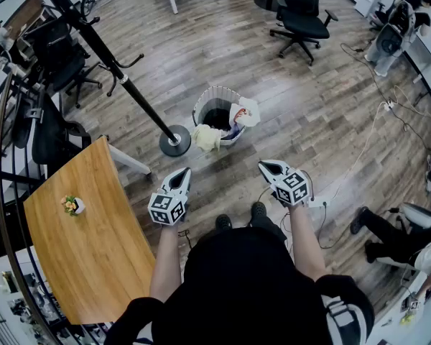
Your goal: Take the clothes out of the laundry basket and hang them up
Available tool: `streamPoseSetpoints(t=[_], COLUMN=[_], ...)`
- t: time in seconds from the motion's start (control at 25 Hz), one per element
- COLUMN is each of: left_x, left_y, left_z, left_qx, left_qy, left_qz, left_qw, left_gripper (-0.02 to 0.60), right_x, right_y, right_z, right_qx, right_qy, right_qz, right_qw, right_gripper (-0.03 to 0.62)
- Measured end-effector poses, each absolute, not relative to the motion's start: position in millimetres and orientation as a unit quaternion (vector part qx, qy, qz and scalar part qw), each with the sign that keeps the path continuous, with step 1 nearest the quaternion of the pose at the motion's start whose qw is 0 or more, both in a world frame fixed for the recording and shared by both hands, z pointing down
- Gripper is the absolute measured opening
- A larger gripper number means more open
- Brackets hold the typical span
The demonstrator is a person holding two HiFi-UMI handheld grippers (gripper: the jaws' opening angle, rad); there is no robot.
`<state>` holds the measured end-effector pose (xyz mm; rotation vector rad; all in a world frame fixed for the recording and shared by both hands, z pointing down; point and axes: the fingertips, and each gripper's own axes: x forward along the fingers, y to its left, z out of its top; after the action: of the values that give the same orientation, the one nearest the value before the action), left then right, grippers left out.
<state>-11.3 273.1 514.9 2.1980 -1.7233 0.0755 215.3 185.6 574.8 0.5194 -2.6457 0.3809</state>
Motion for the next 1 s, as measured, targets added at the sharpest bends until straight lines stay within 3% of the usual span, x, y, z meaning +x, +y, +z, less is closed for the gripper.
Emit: streamPoseSetpoints(t=[0.32,1.0], left_x=[-37,-61], left_y=[274,275], left_z=[517,533], left_qx=[0.774,0.771], left_qy=[-0.609,-0.606], left_qz=[0.022,0.031], left_qw=[0.17,0.192], left_gripper=[0.02,0.02], right_x=[194,178], right_y=[191,186], right_z=[564,575], right_qx=[0.201,0.217], right_qy=[-0.952,-0.945], right_qz=[0.148,0.15], right_qw=[0.178,0.191], right_gripper=[0.006,0.008])
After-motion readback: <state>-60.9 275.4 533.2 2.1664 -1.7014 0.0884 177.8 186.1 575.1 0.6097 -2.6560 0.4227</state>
